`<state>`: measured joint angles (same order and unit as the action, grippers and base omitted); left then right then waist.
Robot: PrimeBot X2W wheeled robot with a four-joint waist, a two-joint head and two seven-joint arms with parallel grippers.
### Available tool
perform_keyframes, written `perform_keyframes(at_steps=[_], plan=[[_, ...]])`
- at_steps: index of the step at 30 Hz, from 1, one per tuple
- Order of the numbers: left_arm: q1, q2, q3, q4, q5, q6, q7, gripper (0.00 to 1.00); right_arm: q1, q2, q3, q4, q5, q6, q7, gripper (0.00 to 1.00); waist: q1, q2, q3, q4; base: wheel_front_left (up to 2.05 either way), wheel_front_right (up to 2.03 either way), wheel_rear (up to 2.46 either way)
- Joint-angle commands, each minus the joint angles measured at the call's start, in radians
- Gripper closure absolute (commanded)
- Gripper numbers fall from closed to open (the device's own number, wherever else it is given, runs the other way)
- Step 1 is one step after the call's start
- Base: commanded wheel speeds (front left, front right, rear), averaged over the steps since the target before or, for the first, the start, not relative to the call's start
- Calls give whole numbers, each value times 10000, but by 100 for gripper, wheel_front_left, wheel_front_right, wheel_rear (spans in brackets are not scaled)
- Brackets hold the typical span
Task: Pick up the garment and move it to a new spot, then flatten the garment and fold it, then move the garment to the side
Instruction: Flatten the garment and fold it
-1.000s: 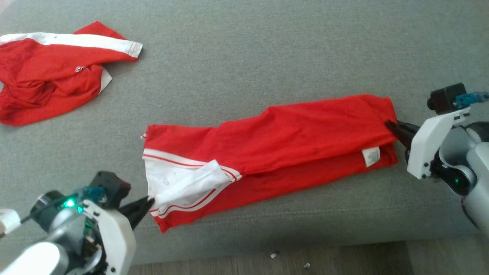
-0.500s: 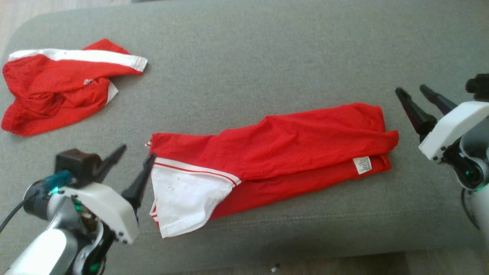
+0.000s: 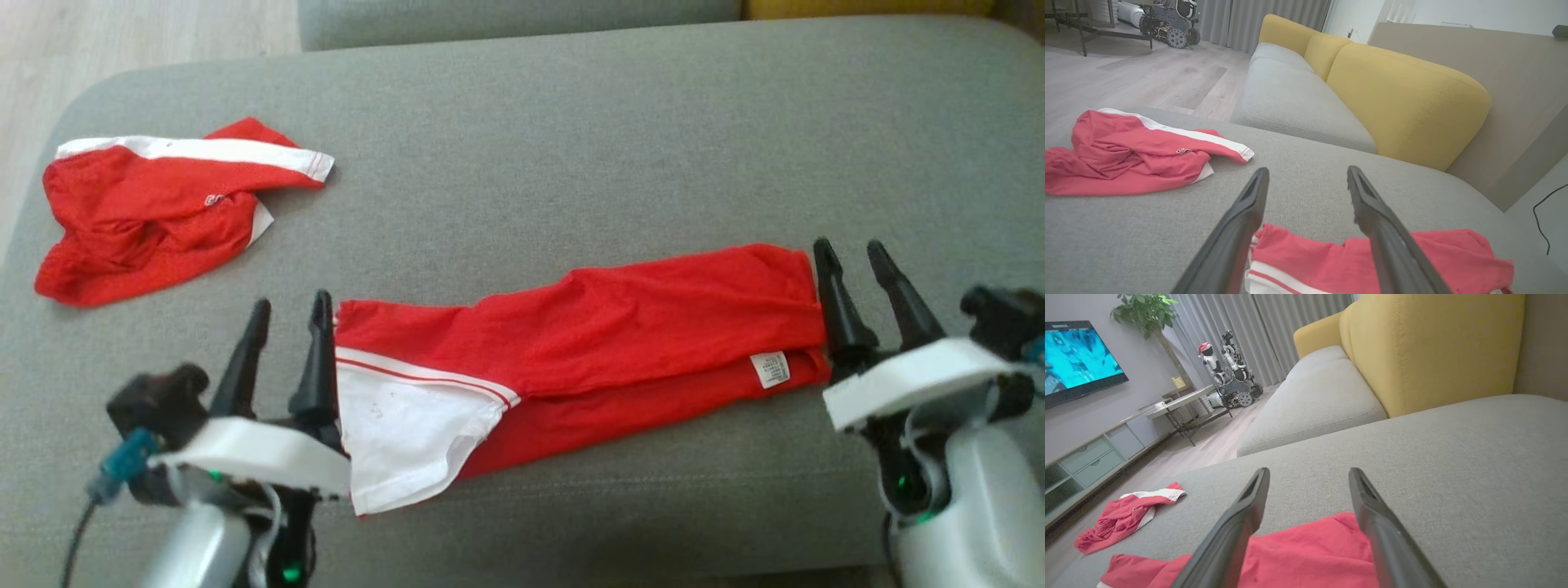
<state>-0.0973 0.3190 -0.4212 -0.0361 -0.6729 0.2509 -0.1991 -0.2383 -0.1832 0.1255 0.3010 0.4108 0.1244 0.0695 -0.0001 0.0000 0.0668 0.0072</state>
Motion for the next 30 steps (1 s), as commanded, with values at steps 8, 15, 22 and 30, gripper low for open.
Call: perform_keyframes(at_steps=[8, 15, 22, 30], plan=[[262, -863, 699, 552, 692, -543, -616, 0, 801, 989, -531, -741, -1208, 63, -536, 0, 1, 0, -150, -59, 0, 0, 0], [448, -1423, 1174, 738, 1675, -1174, -624, 0, 822, 1164, -879, -668, -1452, 63, -531, 0, 1, 0, -119, -62, 0, 0, 0], [366, -1943, 1623, 864, 2115, -1619, -625, 0, 255, 1236, -1842, 187, -1789, 63, -437, 0, 1, 0, 383, 29, 0, 0, 0], [-11, -2195, 1905, 1027, 2531, -2076, -625, 0, -798, 1291, -2050, 1305, -1359, 63, 71, 0, 1, 0, 1130, 215, 0, 0, 0]])
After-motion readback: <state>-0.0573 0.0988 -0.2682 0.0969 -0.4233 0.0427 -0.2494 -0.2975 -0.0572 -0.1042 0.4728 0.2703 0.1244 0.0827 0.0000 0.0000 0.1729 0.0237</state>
